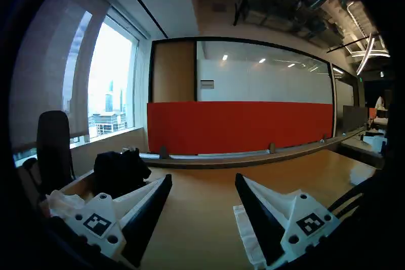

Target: Fold towel

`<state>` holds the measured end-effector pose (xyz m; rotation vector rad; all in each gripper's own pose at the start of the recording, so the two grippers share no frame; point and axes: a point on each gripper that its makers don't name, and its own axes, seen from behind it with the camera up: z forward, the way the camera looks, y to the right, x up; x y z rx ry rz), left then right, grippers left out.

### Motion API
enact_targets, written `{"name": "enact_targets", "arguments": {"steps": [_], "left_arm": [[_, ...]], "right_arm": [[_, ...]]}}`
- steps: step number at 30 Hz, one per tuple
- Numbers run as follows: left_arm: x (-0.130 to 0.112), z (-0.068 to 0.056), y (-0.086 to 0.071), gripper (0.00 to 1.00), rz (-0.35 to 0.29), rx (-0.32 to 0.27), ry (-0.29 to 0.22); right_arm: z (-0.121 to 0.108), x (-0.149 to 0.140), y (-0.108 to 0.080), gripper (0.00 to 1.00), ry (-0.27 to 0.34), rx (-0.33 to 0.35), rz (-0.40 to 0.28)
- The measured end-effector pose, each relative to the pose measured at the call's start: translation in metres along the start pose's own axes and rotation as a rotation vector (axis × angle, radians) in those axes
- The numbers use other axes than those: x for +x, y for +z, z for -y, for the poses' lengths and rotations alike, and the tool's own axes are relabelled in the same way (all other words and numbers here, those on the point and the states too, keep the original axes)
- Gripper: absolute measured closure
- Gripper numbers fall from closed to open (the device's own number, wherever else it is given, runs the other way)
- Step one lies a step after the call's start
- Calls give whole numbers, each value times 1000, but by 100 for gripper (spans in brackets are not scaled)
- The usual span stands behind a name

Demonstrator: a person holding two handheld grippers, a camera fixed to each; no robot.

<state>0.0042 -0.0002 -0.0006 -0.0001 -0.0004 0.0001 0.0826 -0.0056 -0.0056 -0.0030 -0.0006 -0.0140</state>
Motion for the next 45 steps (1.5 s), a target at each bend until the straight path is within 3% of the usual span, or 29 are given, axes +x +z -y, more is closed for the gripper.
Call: {"name": "enact_targets", "arguments": {"steps": [11,20,29,35,45], "left_arm": [[30,-2,-5,8,45,-29,-11],[35,-12,-4,7,112,-108,15],[24,-38,-10,7,202,-258,89],[8,-60,-21,7,276,-369,78],[-12,-80,-32,8,364,-484,107]], "right_arm": [[8,45,-3,0,-10,26,22],[28,53,-4,1,-97,125,95],[45,44,-15,0,-177,278,190],[53,32,-24,0,-223,370,259],[63,14,-32,0,-265,483,370]]}}
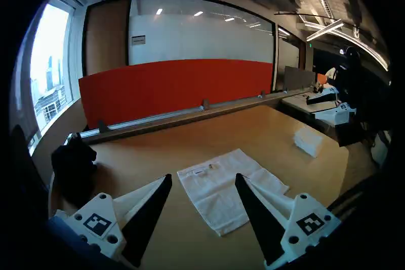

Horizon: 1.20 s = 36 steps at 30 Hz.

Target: Fold towel

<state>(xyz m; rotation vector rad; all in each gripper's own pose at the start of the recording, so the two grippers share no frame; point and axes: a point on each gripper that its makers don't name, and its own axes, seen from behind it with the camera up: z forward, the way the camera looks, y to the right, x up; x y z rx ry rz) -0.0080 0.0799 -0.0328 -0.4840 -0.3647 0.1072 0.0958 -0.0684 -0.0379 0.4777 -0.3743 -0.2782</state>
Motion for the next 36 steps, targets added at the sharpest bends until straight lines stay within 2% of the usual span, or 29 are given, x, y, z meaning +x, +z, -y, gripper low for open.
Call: {"name": "enact_targets", "arguments": {"steps": [7,14,26,36], "left_arm": [[-16,-6,5,7,41,-23,46],[-36,-14,12,8,68,-38,59],[-82,-30,24,8,139,-97,92],[-112,-39,38,7,185,-129,114]], "right_arm": [[13,-16,6,0,-22,60,47],[28,-39,14,0,-32,108,92],[50,-87,26,0,-48,166,168],[64,-122,37,0,-74,199,204]]}}
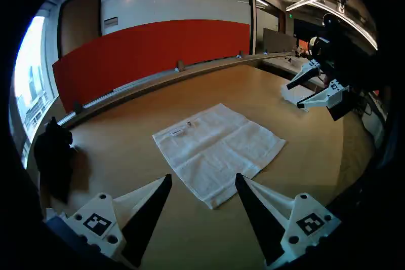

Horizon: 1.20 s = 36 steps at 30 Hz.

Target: Fold towel

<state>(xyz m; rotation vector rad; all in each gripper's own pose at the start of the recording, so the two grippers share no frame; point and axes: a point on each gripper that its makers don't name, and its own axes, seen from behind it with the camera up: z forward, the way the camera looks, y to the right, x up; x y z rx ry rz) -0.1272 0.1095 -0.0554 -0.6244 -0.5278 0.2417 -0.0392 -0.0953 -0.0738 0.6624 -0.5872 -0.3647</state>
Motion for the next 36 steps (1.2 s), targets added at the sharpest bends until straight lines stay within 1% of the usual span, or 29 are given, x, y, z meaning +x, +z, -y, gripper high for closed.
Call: {"name": "enact_targets", "arguments": {"steps": [11,17,25,29,36], "left_arm": [[-32,-11,32,7,56,-38,32],[-51,-16,49,7,96,-57,28],[-75,-18,70,7,154,-72,34],[-84,-17,79,7,180,-79,41],[-97,-18,88,7,214,-93,29]], "right_arm": [[12,-34,27,0,-7,32,48],[19,-53,40,0,-9,50,79],[25,-75,55,0,-3,70,118],[26,-84,62,0,-6,79,136],[29,-97,70,0,-2,91,161]]}}
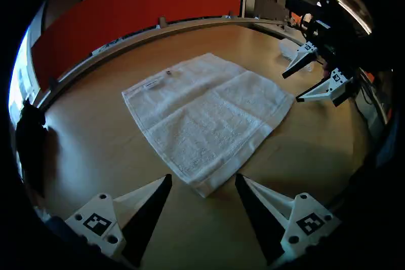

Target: Fold towel

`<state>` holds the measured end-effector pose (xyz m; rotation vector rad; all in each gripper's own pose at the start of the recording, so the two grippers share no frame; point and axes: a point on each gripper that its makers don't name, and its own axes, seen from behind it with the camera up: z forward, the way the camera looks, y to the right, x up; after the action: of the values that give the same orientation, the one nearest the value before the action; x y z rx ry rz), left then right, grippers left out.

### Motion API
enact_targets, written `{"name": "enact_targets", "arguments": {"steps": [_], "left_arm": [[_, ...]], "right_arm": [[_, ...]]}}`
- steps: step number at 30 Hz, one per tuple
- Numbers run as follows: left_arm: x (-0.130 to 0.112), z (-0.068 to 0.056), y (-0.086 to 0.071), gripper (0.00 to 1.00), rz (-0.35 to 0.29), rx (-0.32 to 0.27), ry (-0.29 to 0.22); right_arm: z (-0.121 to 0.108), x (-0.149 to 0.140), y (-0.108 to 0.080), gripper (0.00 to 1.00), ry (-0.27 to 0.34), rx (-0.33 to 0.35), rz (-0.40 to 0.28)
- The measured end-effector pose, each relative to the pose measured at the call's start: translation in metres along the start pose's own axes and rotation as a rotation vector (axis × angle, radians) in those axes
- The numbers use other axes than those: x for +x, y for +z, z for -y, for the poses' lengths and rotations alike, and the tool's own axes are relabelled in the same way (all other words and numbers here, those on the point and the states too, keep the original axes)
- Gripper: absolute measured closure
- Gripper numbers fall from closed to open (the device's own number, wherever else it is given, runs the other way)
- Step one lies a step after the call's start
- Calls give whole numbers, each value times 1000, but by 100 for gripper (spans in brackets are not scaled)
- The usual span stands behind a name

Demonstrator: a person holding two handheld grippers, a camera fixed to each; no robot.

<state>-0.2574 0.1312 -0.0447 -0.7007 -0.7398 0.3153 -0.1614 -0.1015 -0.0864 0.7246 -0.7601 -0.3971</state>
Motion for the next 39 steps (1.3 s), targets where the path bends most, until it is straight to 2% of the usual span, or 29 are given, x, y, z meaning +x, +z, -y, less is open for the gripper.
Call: {"name": "enact_targets", "arguments": {"steps": [13,27,33,39], "left_arm": [[-12,-2,9,7,35,-19,7],[-12,-3,10,7,42,-18,5],[-12,-3,11,7,52,-11,4],[-12,-4,12,9,66,-3,3]], "right_arm": [[2,-8,8,0,10,21,25],[8,-14,11,9,28,56,26],[11,-13,12,20,19,66,21],[13,-12,13,37,17,71,22]]}}
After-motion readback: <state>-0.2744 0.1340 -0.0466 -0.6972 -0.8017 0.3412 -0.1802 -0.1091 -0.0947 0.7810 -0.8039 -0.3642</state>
